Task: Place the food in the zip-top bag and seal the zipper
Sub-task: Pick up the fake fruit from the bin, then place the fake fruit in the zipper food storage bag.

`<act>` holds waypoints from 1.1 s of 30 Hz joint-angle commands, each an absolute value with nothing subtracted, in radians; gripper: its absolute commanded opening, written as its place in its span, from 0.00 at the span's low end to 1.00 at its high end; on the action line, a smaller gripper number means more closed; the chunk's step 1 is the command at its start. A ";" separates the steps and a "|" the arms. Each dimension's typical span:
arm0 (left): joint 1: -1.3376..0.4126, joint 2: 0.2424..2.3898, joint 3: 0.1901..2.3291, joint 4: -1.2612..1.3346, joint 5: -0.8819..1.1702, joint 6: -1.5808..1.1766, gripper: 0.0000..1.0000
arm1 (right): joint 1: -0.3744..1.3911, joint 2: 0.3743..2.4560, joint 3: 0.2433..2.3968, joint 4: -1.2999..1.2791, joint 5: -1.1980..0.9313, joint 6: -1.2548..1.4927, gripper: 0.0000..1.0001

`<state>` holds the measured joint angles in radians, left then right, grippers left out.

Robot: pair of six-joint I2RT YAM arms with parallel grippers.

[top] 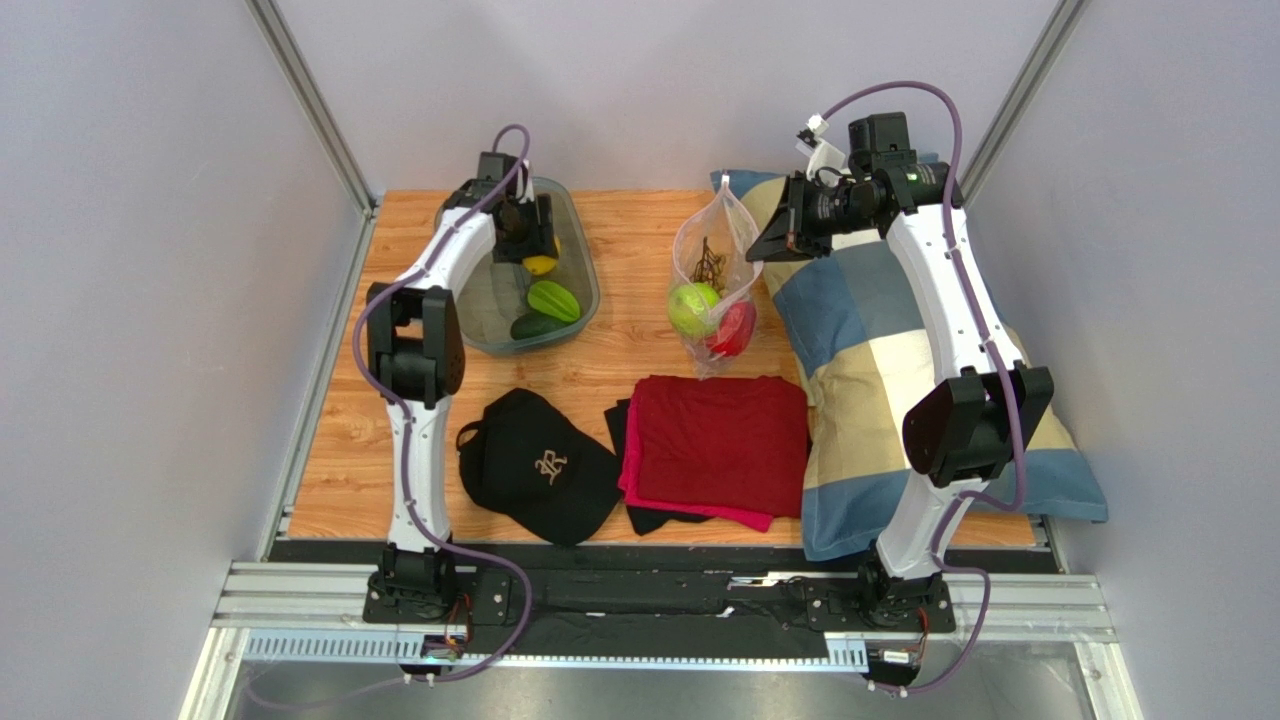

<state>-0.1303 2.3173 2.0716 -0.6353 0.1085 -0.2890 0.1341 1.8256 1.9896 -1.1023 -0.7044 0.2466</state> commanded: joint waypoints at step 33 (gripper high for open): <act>-0.630 1.970 2.141 -0.649 0.357 -0.146 0.87 | 0.117 1.784 1.997 -1.058 -0.747 0.291 0.00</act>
<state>-0.6270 1.9800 2.0674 -0.6022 0.3954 -0.1802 0.1310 1.8225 1.9884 -1.0977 -0.7120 0.2665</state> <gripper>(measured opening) 0.780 0.009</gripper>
